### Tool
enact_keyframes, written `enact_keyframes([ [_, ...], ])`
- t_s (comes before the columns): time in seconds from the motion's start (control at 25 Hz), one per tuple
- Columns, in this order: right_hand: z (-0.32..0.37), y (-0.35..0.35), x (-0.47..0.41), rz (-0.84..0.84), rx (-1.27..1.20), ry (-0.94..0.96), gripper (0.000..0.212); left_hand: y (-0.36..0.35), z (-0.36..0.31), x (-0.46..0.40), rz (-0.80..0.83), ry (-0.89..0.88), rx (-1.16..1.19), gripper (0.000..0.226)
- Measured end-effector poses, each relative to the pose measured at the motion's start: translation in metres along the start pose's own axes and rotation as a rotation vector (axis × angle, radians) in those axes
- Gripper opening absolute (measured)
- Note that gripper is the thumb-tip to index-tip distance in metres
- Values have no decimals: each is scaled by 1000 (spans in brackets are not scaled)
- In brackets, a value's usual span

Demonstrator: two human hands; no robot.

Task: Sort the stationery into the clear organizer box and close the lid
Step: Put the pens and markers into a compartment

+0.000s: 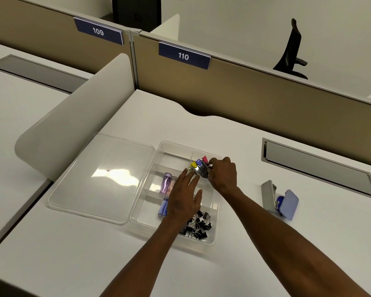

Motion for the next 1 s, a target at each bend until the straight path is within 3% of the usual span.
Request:
enact_keyframes([
  [0.36,2,-3,11,71,-15,80,29,-1,0,1,6,-6,-8,50],
  [0.6,7,-8,28,111,-51,145,56,-2,1,0,10,-6,-17,52],
  [0.72,6,-12,33,150,-48,159,56,-3,0,0,9,-16,-24,51],
  [1.0,14,1,80,-83,-297,178,45,-5,2,0,24,-13,-58,50],
])
Point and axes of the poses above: each hand's wrist, its own x-axis away from the middle knuckle, its own y-axis out of the back of the hand, z = x × y, the point moved 9 cm from there along -x, towards the middle knuckle, and after that the axes turned 1 degree about -y, right-handed, at the moved point
